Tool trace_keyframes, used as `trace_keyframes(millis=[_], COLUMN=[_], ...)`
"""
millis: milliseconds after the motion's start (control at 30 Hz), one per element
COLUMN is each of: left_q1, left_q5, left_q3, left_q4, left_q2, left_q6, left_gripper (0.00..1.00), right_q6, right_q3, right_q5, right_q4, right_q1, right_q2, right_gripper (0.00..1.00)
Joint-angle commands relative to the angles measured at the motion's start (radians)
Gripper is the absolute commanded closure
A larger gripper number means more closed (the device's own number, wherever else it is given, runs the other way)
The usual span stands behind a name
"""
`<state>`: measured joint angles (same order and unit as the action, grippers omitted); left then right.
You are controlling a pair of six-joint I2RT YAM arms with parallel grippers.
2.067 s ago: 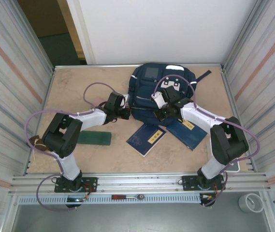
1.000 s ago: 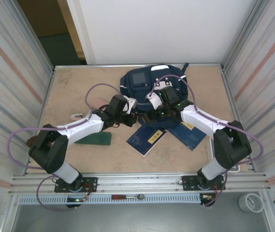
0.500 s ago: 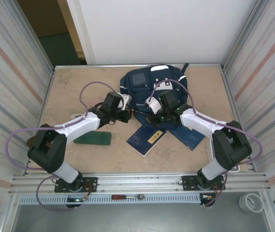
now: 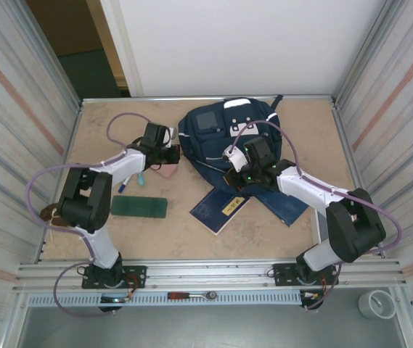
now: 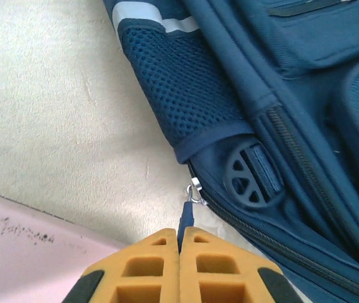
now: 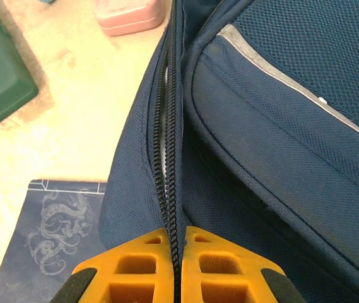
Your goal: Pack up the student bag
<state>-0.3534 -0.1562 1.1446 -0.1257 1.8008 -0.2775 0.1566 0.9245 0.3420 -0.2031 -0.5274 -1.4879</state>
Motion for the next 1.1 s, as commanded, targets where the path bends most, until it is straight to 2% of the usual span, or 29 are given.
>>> trace_keyframes(millis=[0,200,267,333,467,567,667,733,800,900,1067], left_q1=[0.018,0.018,0.018,0.018,0.018,0.018,0.008,-0.031,-0.082,-0.157,-0.221], left_q5=[0.040,0.085,0.089,0.084,0.049,-0.021,-0.089,-0.096,-0.083,-0.045,-0.016], left_q3=[0.053,0.113,0.107,0.069,-0.047,-0.143,-0.204,-0.206,-0.174,-0.096,-0.038], left_q4=[0.003,-0.015,-0.027,-0.021,0.014,0.065,0.109,0.111,0.086,0.024,-0.008], left_q2=[0.045,0.127,0.109,0.058,-0.087,-0.190,-0.247,-0.258,-0.244,-0.190,-0.123], left_q6=[0.003,0.018,0.022,0.023,0.014,-0.012,-0.070,-0.098,-0.104,-0.090,-0.078], left_gripper=[1.00,1.00,1.00,0.87,0.57,0.40,0.35,0.33,0.32,0.32,0.31], right_q6=[-0.053,-0.066,-0.073,-0.097,-0.181,-0.318,-0.414,-0.442,-0.472,-0.500,-0.503], right_q3=[0.016,0.048,0.075,0.107,0.146,0.171,0.224,0.248,0.259,0.276,0.362], right_q5=[0.034,0.072,0.071,0.062,0.010,-0.079,-0.223,-0.334,-0.332,-0.262,-0.227], right_q4=[0.034,0.033,0.004,-0.028,-0.088,-0.149,-0.245,-0.287,-0.304,-0.290,-0.310], right_q1=[0.014,0.010,0.011,0.013,0.042,0.123,0.183,0.203,0.250,0.316,0.325], right_q2=[0.018,-0.008,-0.027,-0.050,-0.065,-0.058,-0.087,-0.115,-0.141,-0.189,-0.318], right_gripper=[1.00,1.00,0.89,0.66,0.38,0.28,0.25,0.23,0.24,0.30,0.42])
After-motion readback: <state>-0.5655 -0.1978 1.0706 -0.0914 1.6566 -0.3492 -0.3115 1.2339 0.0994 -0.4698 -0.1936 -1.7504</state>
